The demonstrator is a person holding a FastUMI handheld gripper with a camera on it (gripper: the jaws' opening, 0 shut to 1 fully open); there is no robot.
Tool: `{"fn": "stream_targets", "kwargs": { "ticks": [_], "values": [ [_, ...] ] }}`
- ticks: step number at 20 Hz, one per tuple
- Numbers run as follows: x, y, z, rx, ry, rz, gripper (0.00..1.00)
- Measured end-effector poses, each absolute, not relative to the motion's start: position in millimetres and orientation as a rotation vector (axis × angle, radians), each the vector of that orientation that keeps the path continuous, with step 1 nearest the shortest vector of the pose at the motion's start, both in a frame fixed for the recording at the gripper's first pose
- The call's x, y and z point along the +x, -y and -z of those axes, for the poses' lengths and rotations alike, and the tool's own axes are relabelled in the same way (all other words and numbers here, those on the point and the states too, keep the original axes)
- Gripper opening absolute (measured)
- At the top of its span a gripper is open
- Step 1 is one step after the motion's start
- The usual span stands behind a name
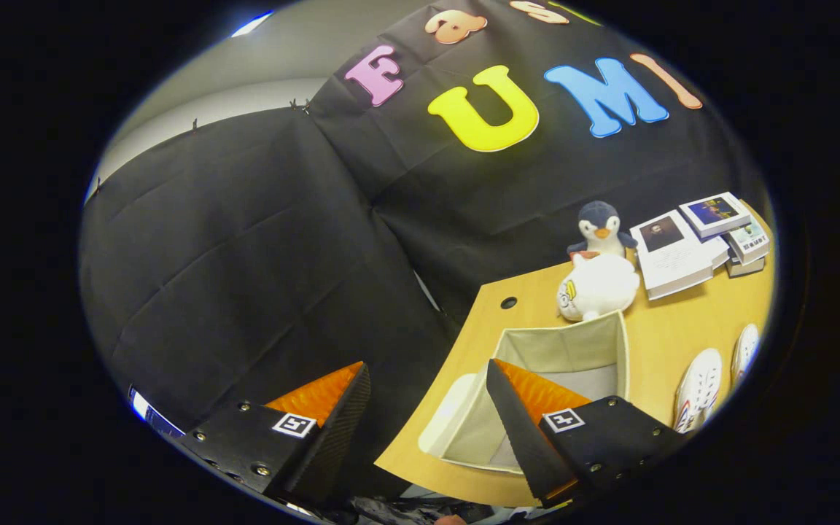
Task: Open the storage box then place both shoes into the box .Put the left shoe in first, then the right shoe, with the right side of both shoes facing outward in a uniform manner.
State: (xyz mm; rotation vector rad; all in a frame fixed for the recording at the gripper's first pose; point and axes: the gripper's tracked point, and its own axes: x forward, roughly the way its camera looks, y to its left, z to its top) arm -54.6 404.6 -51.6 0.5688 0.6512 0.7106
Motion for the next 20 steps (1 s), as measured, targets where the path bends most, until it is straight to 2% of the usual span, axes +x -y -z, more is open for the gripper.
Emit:
{"fn": "stream_targets", "kwargs": {
  "ticks": [20],
  "values": [
    [-19,-200,153,0.373,-0.716,-0.416,0.97]
  ]
}}
